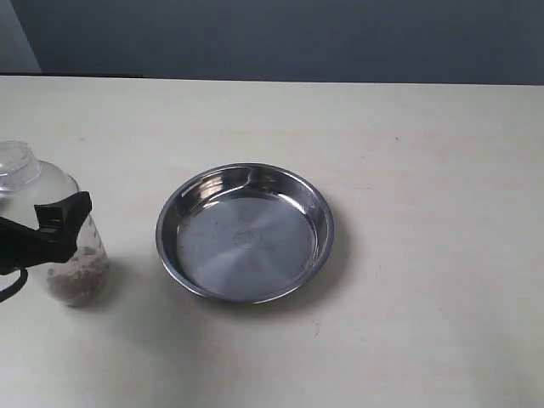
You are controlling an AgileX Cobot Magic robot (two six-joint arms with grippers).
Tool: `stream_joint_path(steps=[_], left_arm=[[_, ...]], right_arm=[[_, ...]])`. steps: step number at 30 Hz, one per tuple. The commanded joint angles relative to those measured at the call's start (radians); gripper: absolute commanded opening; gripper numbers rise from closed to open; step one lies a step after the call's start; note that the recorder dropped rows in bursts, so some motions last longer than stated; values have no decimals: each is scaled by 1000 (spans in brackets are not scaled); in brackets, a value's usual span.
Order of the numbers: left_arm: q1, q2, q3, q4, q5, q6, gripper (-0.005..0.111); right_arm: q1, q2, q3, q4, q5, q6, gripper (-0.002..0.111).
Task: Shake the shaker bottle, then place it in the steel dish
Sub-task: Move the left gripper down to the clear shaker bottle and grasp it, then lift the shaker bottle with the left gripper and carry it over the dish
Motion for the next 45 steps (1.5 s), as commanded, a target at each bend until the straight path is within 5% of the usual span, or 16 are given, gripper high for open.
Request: stream_joint_path(steps=[1,12,17,24,28,33,45], left_arm=[[-2,18,20,16,145,-36,82],[-2,-6,20,130,98,-166,83],[-2,-6,20,233,113,-152,105],[0,-6,20,282,108,-143,106],[0,14,27,258,77,-132,106],[0,100,94,128,-122,-96,106],[0,183,94,125,-267,-98,106]], right_arm=[[-5,-5,1,-2,-13,-2,-1],[-5,-5,1,-2,-13,-2,-1],[-5,-5,1,-2,-13,-2,-1],[-5,-5,1,-2,-13,-2,-1],[-5,-5,1,-2,-13,-2,-1],[-5,-5,1,-2,-13,-2,-1],[-5,-5,1,-2,-13,-2,-1]])
